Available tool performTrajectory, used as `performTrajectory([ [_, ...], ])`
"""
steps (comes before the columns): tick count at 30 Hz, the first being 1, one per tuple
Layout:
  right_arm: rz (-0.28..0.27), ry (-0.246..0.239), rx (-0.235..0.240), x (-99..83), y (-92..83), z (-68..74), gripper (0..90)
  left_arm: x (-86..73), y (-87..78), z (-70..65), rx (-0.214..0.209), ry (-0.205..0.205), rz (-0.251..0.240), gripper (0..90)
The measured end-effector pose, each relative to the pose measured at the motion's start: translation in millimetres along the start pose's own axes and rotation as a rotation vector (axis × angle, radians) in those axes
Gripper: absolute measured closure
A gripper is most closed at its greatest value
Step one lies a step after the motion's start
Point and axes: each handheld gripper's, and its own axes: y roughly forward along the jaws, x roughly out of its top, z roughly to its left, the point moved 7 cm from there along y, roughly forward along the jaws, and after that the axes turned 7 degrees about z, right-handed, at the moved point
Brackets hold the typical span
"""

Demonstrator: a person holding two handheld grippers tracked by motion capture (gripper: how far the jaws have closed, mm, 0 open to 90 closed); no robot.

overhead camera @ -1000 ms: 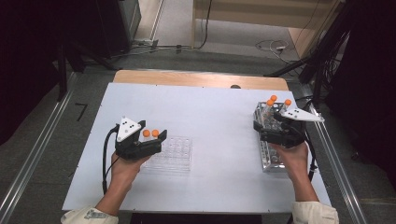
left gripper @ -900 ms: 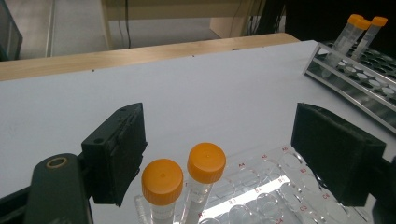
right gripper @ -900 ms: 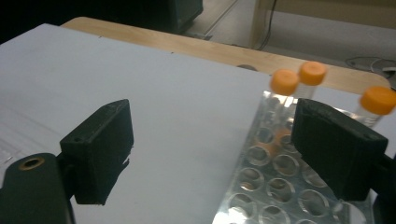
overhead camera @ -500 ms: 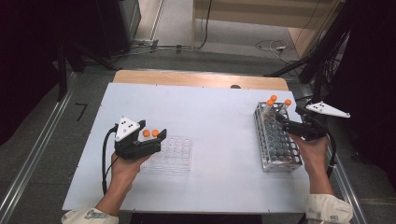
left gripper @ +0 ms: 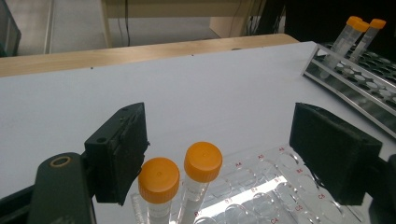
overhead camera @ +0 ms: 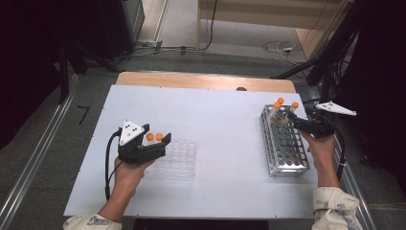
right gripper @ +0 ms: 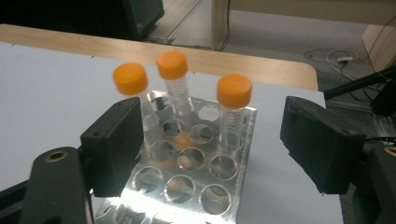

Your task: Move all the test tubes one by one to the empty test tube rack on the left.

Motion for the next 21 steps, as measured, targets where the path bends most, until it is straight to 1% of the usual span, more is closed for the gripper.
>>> performTrajectory([
  [3,0.006,0.013,-0.003,-2.5,7.8,-8.1,21.0,-0.4,0.1,-0.4,0.001,0.004,0.003,20.0],
  [6,0.026,0.018,-0.004,-5.5,14.7,-11.2,22.0,-0.9,0.6,-0.2,0.001,0.001,0.004,20.0],
  [8,0.037,0.003,-0.002,-7.3,19.3,-10.4,23.2,-0.8,0.5,-0.2,0.002,-0.001,0.003,20.0],
  [10,0.045,-0.005,-0.009,-7.9,22.9,-10.2,26.7,-0.8,0.4,-0.2,0.003,-0.001,0.004,20.3],
  [13,0.048,-0.018,-0.020,-8.3,26.9,-13.1,30.8,-0.8,0.4,-0.8,0.000,-0.002,0.006,20.4],
  [15,0.064,-0.033,-0.028,-10.8,30.8,-15.8,33.4,-0.9,0.4,-1.2,0.001,-0.002,0.006,20.4],
  [17,0.077,-0.029,-0.023,-13.5,34.4,-18.5,36.0,-0.9,0.3,-1.5,-0.001,-0.001,0.005,20.4],
  [21,0.082,-0.027,0.001,-16.0,40.1,-20.6,40.4,-0.8,0.2,-1.6,-0.001,0.000,0.005,20.5],
])
